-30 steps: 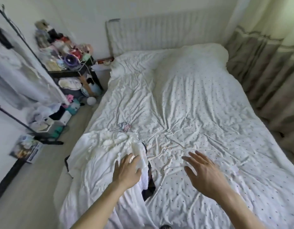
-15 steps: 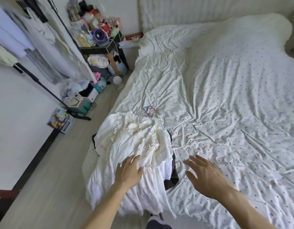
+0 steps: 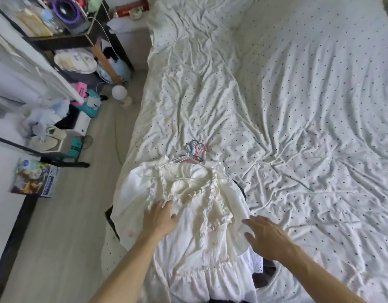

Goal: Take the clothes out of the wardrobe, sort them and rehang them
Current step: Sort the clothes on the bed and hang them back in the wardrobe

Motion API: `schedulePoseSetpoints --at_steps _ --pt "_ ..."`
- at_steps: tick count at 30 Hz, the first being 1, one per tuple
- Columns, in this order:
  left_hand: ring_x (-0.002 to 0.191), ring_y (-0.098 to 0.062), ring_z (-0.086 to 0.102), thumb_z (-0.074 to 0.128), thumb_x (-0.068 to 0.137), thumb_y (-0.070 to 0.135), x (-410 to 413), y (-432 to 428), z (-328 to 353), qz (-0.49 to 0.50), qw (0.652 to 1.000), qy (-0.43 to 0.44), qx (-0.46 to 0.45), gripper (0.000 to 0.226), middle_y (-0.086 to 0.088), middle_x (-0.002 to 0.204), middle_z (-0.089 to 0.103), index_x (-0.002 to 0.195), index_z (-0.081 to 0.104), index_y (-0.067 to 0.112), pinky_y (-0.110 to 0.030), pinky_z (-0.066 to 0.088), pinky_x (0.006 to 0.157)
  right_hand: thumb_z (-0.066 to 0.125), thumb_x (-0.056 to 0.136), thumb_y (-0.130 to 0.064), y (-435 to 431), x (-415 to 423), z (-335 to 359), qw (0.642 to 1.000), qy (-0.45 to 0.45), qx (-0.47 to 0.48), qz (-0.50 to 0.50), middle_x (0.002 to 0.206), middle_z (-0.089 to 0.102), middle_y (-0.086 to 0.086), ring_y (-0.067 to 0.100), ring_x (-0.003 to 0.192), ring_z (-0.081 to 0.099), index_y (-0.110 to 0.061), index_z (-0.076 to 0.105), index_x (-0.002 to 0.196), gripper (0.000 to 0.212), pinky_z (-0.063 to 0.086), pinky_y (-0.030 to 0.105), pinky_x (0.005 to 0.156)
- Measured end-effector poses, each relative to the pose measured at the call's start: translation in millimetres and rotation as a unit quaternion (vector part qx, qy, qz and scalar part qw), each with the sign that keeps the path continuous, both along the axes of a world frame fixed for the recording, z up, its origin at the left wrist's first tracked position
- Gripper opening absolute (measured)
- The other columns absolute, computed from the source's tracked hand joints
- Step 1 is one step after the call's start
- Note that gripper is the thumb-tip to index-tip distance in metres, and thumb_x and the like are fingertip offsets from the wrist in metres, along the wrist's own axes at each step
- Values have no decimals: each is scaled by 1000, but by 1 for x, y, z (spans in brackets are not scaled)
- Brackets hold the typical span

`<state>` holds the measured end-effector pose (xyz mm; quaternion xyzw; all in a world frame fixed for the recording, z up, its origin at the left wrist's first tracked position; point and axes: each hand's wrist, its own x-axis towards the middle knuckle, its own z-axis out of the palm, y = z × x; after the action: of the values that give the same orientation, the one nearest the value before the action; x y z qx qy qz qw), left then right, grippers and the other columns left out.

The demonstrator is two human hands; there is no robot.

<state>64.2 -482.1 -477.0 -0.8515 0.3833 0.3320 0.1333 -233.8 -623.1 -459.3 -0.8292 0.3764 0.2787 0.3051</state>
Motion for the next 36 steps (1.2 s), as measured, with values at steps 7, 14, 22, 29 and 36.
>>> schedulePoseSetpoints --at_steps 7,14,22,29,36 --pt "146 -27 29 45 98 39 119 -76 -67 -3 1000 -3 -18 61 -4 162 25 154 28 24 -50 31 115 23 95 -69 1 97 -70 999 11 33 -33 167 -2 -3 20 153 2 -40 -4 156 73 12 40 124" --pt "139 -28 41 42 100 41 177 -113 -132 -5 999 2 -35 55 -5 153 42 152 34 24 -49 34 110 32 98 -63 16 127 -123 997 51 52 -36 165 -18 -3 25 152 -15 -40 -20 152 79 6 55 122" --pt "102 -30 59 51 97 37 185 -111 -131 -13 997 -24 -73 15 -6 109 59 104 62 29 -37 48 77 34 98 -63 9 122 -120 997 42 56 -26 166 -11 -5 21 153 -7 -42 -17 153 78 9 49 122" --pt "73 -25 60 60 86 53 162 -103 -62 131 972 42 -192 40 5 67 58 67 47 21 -31 39 58 -6 66 -92 5 114 -90 992 -7 48 -119 166 6 -5 17 153 10 -36 1 157 108 16 40 123" --pt "54 -13 46 58 74 60 94 -89 48 153 931 119 -308 36 11 49 47 60 48 28 -31 33 58 37 93 -66 -20 74 7 917 -208 -244 -237 166 7 6 23 153 7 -23 12 159 83 11 43 121"
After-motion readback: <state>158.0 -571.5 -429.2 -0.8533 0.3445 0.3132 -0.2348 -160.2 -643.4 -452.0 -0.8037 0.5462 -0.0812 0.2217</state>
